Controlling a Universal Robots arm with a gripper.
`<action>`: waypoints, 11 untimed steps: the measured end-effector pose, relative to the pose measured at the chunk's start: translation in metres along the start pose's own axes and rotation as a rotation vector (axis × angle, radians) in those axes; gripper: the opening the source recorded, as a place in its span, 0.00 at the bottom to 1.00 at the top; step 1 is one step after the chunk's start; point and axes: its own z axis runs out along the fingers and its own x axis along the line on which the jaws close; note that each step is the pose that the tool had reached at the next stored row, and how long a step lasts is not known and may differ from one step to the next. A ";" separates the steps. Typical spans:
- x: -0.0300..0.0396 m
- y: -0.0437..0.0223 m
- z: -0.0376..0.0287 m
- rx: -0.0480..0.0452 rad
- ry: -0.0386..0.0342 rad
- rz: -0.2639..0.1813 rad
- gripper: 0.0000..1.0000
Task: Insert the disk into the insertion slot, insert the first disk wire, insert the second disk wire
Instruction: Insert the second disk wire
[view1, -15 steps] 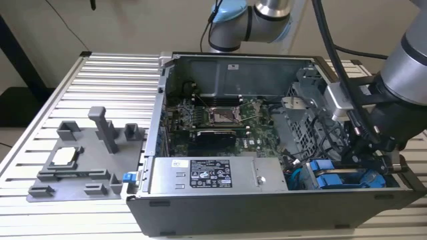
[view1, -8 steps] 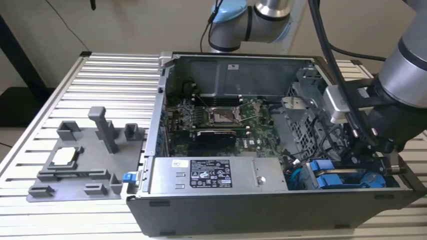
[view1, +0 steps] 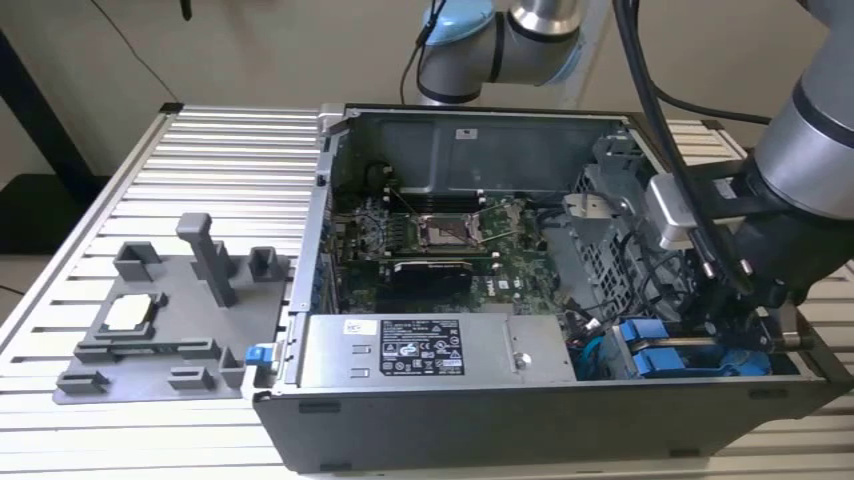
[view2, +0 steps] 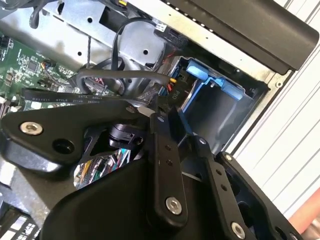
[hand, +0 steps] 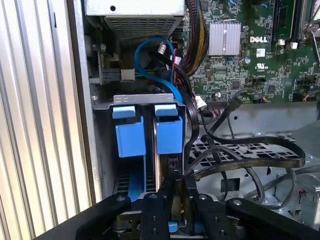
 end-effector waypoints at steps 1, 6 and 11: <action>0.0000 0.0000 -0.0002 0.0000 0.0001 0.000 0.24; -0.0004 -0.0005 -0.0035 0.0000 0.0002 0.000 0.24; -0.0006 -0.0008 -0.0049 0.0000 0.0008 0.000 0.24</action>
